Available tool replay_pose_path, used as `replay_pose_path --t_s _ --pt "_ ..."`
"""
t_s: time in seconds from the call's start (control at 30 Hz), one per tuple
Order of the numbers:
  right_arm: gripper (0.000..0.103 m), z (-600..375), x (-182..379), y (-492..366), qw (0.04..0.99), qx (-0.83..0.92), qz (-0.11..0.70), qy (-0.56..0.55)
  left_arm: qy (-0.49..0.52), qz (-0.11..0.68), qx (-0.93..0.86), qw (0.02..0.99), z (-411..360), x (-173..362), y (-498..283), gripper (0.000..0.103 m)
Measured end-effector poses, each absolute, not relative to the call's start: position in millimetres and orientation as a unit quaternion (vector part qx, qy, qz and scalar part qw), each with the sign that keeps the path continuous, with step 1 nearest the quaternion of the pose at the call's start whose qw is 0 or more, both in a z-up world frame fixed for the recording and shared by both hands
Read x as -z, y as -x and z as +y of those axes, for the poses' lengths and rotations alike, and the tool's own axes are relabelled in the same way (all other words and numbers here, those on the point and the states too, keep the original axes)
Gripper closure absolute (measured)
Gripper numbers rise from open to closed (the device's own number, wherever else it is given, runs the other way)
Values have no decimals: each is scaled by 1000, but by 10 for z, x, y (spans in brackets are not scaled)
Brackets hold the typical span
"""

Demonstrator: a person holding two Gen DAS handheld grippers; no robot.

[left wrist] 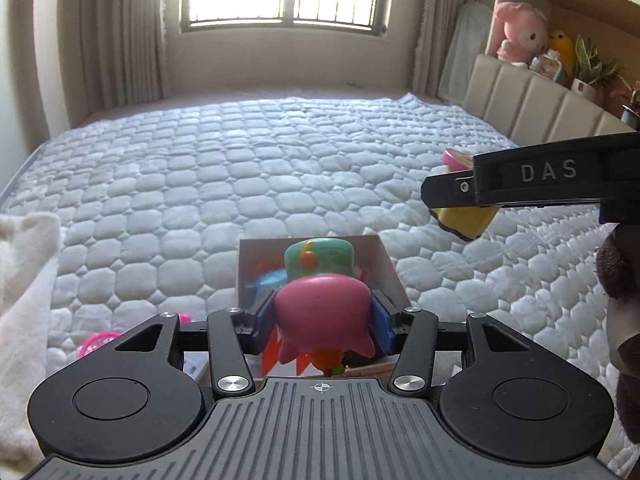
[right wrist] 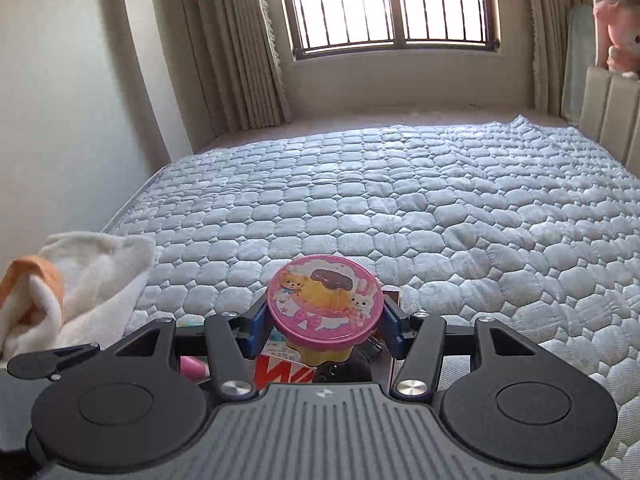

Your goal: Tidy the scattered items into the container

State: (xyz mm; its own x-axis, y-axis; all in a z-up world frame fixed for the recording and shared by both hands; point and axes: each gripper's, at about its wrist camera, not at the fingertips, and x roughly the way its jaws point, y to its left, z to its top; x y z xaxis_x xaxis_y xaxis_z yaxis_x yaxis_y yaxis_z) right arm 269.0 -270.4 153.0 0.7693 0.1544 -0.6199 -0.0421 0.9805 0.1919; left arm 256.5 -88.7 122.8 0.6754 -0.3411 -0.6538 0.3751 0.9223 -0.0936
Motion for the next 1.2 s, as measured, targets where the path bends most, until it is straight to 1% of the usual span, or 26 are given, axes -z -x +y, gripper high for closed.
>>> replay_pose_path --t_s 0.17,0.2,0.23,0.27,0.3,0.37,0.43,0.57,0.67,0.93,1.03,1.2 --pt "48 -2745 -1245 -3196 928 -45 356 -103 -24 364 204 908 -991 -977 -2922 48" --pt "48 -2740 -1194 -3286 927 -45 358 -107 -21 370 203 906 -999 -925 -2968 44" --pt "48 -2727 -1141 -3375 925 -44 361 -111 -18 379 202 903 -1002 -873 -3025 29" --pt "44 -2708 -1091 -3456 923 -41 366 -112 -14 385 199 901 -995 -827 -3071 16" --pt "41 -2688 -1049 -3523 921 -37 371 -112 -13 387 198 900 -982 -789 -3105 13" --pt "32 -2655 -1003 -3581 924 -37 364 -109 -13 393 196 898 -945 -711 -3159 12" --pt "28 -2604 -946 -3619 927 -34 360 -98 -8 405 188 895 -880 -633 -3192 10" --pt "28 -2529 -797 -3581 921 -32 379 -85 -22 412 171 895 -655 -480 -3111 8" --pt "28 -2397 -688 -3410 922 -31 384 -35 -38 426 142 893 -412 -322 -2910 6" --pt "28 -1846 -213 -2788 890 -81 446 51 -31 534 31 845 374 204 -2261 3" --pt "28 -1522 -150 -2652 888 -110 437 95 -5 551 -8 834 712 258 -2133 3" --pt "28 -981 -156 -2710 887 -164 407 144 23 542 -30 840 1067 234 -2145 2"
